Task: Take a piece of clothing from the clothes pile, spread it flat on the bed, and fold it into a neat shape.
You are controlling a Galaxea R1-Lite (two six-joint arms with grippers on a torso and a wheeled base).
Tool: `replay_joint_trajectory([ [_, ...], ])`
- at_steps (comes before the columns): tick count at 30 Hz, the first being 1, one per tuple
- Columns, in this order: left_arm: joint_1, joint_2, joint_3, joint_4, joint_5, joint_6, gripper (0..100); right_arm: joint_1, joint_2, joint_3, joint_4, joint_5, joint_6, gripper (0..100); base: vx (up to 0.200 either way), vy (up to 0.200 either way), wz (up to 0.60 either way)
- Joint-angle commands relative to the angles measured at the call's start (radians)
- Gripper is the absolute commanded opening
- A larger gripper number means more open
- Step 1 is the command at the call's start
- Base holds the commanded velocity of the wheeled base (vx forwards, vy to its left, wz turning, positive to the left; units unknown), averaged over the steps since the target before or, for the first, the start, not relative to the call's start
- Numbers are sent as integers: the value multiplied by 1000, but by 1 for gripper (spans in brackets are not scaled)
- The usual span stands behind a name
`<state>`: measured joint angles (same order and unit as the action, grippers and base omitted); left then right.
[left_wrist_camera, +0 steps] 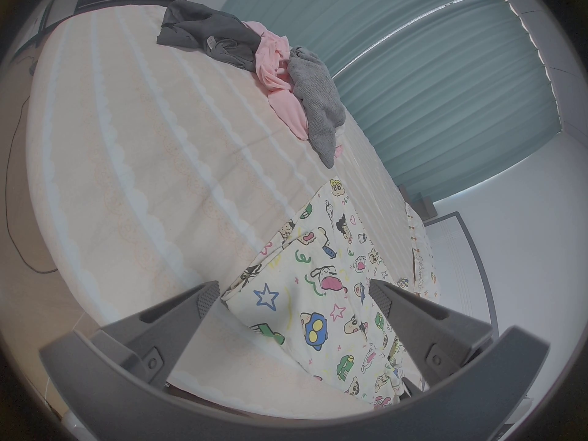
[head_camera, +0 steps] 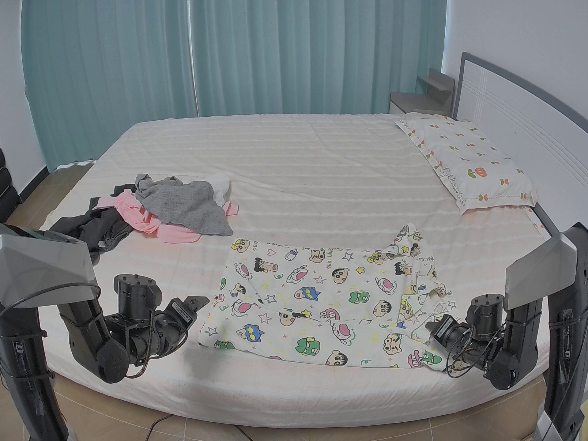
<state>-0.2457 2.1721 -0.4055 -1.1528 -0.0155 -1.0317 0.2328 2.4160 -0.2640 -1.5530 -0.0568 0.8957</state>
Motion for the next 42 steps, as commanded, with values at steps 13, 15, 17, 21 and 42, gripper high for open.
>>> replay_joint_trajectory([
  [13,-1,2,-1,-1,0,-1,100,26,-120,75,-18,-1,12,0,0,0,0],
  [15,0,2,-1,-1,0,-1,100,46,-169,97,-18,-8,12,0,0,0,0],
  [17,0,-2,-3,-1,2,-1,100,76,-216,121,-18,-31,11,0,0,0,0],
  [21,-1,-2,-3,-1,0,-1,100,115,-253,123,-18,-103,2,0,0,0,0],
  [42,-43,46,7,-51,14,1,100,217,-508,-21,387,-195,-107,0,0,0,0],
])
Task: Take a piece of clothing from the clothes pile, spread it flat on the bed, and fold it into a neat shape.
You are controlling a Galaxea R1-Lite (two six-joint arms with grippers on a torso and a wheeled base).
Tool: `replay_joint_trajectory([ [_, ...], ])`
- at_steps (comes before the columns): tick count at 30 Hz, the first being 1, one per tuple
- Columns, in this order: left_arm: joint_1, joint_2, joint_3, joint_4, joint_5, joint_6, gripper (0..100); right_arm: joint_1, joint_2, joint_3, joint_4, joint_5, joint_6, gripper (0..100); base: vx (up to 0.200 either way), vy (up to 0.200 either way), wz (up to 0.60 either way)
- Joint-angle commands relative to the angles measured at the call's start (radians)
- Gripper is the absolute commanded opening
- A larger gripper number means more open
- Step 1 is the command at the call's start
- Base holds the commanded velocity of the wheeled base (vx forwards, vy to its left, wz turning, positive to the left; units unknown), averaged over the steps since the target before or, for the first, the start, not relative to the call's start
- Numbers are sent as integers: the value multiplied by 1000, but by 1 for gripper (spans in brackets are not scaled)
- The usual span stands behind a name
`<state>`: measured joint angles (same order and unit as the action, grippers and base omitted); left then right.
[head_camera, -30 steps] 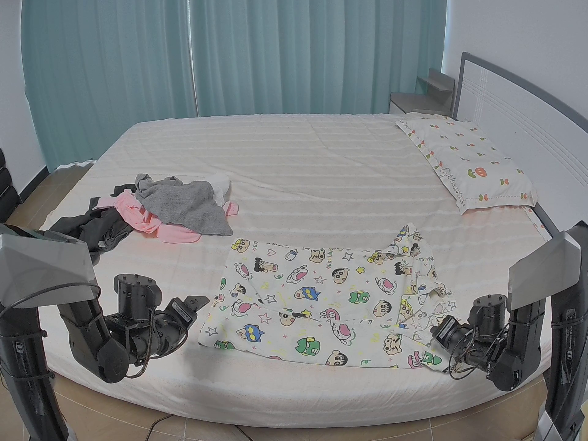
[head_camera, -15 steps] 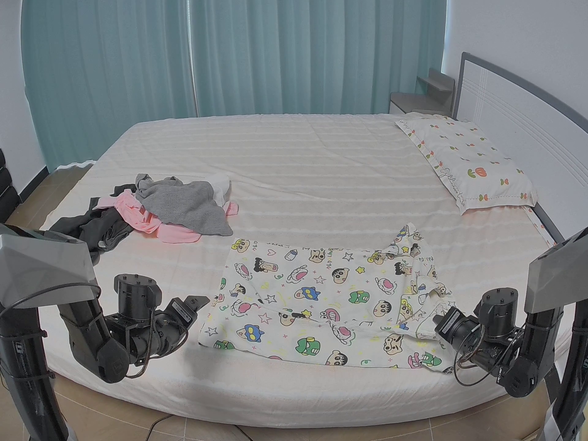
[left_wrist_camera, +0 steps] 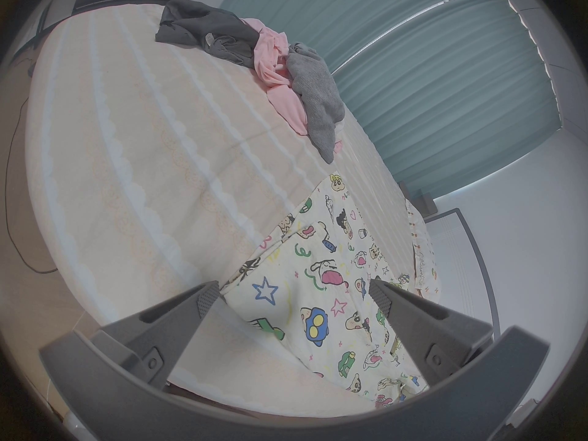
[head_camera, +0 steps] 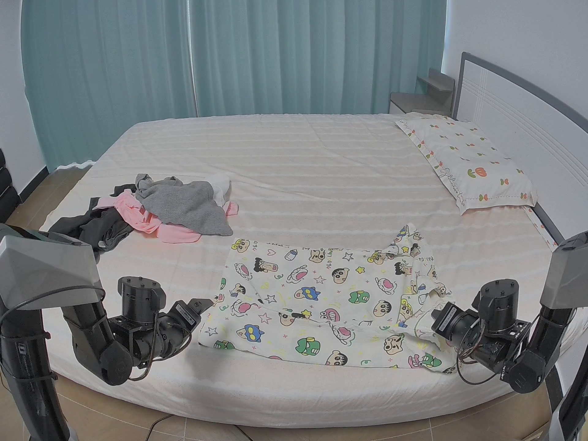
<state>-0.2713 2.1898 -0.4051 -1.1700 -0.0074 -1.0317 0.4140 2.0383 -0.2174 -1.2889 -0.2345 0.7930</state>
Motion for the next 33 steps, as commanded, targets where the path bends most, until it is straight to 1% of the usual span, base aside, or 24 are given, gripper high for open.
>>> replay_joint_trajectory([
  [1,-16,30,8,-39,6,1,100,37,-144,-77,148,-20,-5,0,0,0,0],
  [7,-17,36,8,-40,6,5,100,55,-182,-157,330,-40,-5,0,0,0,0],
  [9,-16,36,9,-40,6,5,100,55,-184,-186,370,-54,-5,0,0,0,0],
  [11,-16,36,8,-40,6,5,100,55,-184,-192,375,-54,-5,0,0,0,0],
  [12,-16,38,9,-40,6,5,100,55,-182,-223,421,-57,-5,0,0,0,0],
  [15,-16,39,9,-40,6,5,100,57,-188,-246,476,-57,-5,0,0,0,0],
  [17,-16,39,8,-40,6,5,100,57,-190,-250,490,-57,-5,0,0,0,0],
  [21,-16,41,8,-43,6,5,100,61,-201,-270,566,-57,-5,0,0,0,0],
  [25,-16,42,8,-43,6,5,100,91,-219,-275,634,-57,-3,0,0,0,0],
  [33,-16,42,8,-43,6,5,100,106,-222,-257,655,-57,-3,0,0,0,0],
])
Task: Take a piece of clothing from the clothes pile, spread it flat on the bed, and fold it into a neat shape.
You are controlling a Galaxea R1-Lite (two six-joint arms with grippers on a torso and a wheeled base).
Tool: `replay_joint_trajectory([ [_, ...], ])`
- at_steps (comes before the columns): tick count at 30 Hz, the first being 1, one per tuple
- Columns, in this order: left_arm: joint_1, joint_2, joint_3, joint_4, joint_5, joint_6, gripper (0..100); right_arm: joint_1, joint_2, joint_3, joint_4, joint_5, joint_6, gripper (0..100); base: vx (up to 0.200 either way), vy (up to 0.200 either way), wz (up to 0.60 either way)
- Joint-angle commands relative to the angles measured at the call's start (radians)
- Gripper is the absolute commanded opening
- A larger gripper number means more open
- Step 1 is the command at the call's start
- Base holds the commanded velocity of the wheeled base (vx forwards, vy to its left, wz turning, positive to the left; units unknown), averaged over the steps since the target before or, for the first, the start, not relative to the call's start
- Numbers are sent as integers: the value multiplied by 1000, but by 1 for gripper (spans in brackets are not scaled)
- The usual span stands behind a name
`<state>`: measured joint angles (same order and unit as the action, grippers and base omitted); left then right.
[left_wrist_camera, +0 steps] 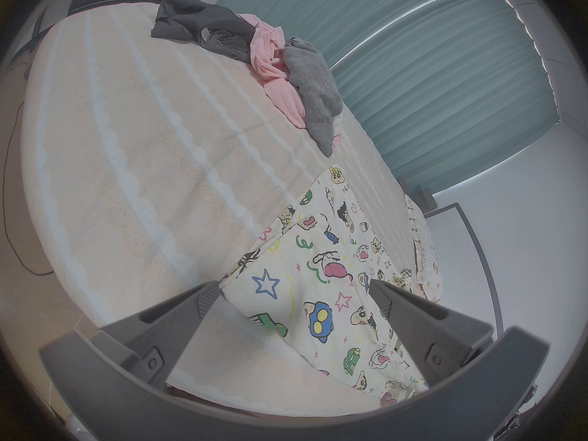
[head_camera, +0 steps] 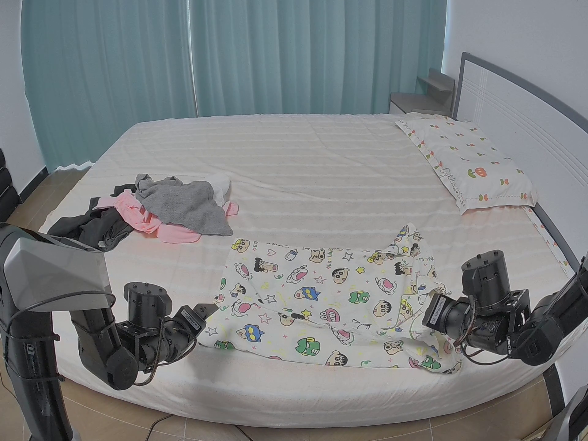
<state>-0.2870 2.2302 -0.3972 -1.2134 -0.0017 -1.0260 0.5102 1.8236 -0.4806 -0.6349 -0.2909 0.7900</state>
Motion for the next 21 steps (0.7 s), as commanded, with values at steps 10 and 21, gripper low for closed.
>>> replay_joint_trajectory([
  [10,0,2,1,0,0,0,100,34,5,2,47,1,3,0,0,0,0],
  [21,-1,2,1,0,0,0,100,90,-18,57,46,2,61,100,0,0,0],
])
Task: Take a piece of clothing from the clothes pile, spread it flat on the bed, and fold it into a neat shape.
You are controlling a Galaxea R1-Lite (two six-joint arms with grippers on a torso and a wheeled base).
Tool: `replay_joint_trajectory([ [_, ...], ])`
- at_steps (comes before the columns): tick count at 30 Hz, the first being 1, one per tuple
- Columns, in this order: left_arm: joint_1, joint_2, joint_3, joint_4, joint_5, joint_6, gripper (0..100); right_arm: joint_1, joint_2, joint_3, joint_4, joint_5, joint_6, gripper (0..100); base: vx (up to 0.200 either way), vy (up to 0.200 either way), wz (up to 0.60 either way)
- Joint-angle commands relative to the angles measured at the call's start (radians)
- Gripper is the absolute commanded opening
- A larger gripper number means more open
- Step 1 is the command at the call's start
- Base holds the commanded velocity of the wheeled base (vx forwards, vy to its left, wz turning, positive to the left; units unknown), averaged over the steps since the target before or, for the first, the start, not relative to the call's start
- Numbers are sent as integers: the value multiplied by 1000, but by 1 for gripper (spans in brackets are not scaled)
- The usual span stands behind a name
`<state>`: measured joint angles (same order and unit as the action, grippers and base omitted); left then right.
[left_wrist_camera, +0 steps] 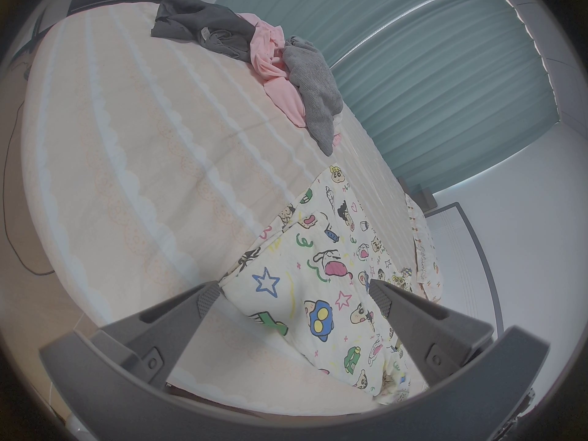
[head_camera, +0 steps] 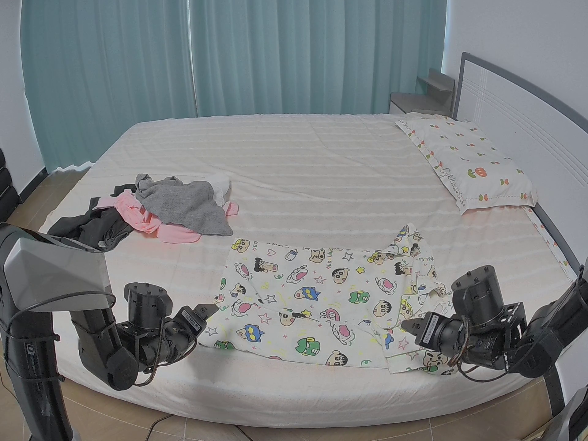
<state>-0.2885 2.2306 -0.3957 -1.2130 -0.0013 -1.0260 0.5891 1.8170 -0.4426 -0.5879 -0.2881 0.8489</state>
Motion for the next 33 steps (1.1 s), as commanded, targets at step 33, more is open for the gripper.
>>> replay_joint_trajectory([
  [33,-3,84,95,-220,-65,24,100,-732,255,203,-125,813,-835,100,0,0,0],
])
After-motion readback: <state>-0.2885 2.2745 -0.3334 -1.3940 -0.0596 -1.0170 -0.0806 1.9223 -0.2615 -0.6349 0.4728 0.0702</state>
